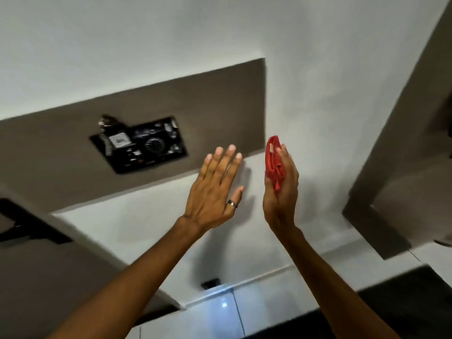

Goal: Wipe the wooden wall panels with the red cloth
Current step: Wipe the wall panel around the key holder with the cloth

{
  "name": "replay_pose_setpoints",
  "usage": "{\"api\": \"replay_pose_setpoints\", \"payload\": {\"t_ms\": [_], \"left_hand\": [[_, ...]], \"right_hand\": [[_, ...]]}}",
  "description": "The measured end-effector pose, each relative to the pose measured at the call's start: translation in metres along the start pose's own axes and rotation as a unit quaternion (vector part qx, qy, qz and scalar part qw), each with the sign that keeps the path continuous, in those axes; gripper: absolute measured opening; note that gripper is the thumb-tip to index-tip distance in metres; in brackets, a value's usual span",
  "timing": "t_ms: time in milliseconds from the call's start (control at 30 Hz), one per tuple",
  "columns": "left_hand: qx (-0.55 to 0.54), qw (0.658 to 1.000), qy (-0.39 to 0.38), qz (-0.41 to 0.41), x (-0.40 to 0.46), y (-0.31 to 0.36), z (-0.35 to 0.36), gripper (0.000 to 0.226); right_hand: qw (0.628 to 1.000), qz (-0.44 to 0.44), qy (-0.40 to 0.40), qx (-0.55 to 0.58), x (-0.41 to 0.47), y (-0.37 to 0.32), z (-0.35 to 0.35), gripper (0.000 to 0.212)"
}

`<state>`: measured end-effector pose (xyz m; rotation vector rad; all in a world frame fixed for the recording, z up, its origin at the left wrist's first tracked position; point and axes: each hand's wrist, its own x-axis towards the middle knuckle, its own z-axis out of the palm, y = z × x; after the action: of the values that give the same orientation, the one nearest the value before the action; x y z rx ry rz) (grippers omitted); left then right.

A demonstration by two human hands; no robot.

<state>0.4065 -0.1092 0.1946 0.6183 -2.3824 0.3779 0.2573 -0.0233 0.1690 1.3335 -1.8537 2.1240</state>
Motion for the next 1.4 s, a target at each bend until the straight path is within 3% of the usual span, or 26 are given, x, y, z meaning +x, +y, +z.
{"api": "replay_pose_setpoints", "payload": {"t_ms": [167,233,333,467,533,667,833,967,1100,1200,1300,1400], "left_hand": [[0.054,0.989,0.13,-0.041,-0.035,-0.085,-0.071,0.068],[0.073,0.981,0.167,-0.063,-0.043,-0.116,-0.092,0.068],[0.101,0.97,0.197,-0.102,-0.048,-0.155,-0.115,0.069],[0.138,0.954,0.223,-0.147,-0.05,-0.197,-0.127,0.068],[0.199,0.944,0.23,-0.13,-0.05,-0.206,-0.123,0.068],[0.253,0.925,0.254,-0.122,-0.049,-0.211,-0.112,0.067],[0.243,0.925,0.266,-0.119,-0.049,-0.21,-0.11,0.068],[0.245,0.924,0.265,-0.126,-0.049,-0.212,-0.108,0.069],[0.249,0.92,0.269,-0.138,-0.049,-0.212,-0.107,0.068],[0.251,0.919,0.274,-0.134,-0.05,-0.21,-0.105,0.068],[0.251,0.917,0.276,-0.14,-0.047,-0.21,-0.106,0.067],[0.243,0.918,0.277,-0.147,-0.047,-0.208,-0.105,0.066]], "right_hand": [[0.96,-0.247,0.0,-0.133,0.011,-0.067,0.072,0.041],[0.931,-0.32,0.024,-0.175,0.018,-0.087,0.099,0.038],[0.894,-0.377,-0.011,-0.242,0.02,-0.093,0.136,0.047],[0.919,-0.338,-0.112,-0.171,0.006,-0.092,0.146,0.063],[0.926,-0.328,-0.137,-0.124,0.002,-0.098,0.142,0.06],[0.941,-0.319,-0.037,-0.111,0.009,-0.108,0.163,0.042],[0.925,-0.328,0.097,-0.166,0.021,-0.098,0.199,0.053],[0.856,-0.467,0.09,-0.203,0.045,-0.07,0.184,0.051],[0.897,-0.385,0.119,-0.18,0.026,-0.083,0.201,0.049],[0.877,-0.423,0.112,-0.197,0.027,-0.084,0.205,0.047],[0.918,-0.325,0.161,-0.159,0.021,-0.103,0.214,0.044],[0.886,-0.406,0.102,-0.198,0.017,-0.087,0.2,0.045]]}}
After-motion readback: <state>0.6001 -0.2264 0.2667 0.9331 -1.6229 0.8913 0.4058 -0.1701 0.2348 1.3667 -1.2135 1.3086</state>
